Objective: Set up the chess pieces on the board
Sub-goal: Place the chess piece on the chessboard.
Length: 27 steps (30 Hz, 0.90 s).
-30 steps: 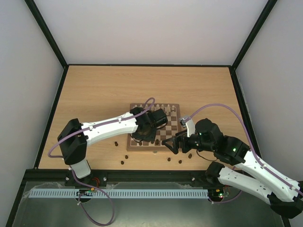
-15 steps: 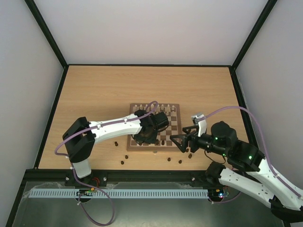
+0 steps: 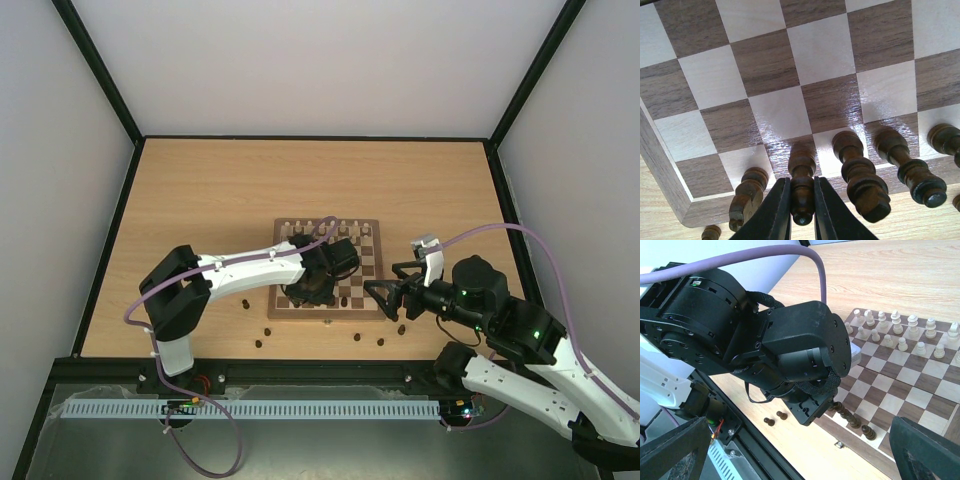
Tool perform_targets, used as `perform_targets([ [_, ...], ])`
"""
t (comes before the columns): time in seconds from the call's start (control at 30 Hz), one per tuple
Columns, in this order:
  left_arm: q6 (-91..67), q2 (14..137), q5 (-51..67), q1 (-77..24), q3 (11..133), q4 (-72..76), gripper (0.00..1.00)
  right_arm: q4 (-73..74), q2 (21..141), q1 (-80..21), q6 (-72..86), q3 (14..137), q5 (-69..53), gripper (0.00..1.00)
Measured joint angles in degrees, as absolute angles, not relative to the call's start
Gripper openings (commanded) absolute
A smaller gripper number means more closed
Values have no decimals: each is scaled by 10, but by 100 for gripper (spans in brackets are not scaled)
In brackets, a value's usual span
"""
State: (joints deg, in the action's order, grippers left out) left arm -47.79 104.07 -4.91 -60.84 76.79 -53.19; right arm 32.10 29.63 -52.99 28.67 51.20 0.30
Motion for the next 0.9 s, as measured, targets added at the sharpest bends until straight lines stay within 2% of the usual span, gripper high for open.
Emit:
perform_targets([
  [0.57, -477, 1042, -49, -608, 760, -531, 6, 321, 296, -530, 286, 512, 4, 99],
  [0.9, -478, 1042, -50, -608, 759, -530, 15, 321, 296, -530, 286, 512, 4, 99],
])
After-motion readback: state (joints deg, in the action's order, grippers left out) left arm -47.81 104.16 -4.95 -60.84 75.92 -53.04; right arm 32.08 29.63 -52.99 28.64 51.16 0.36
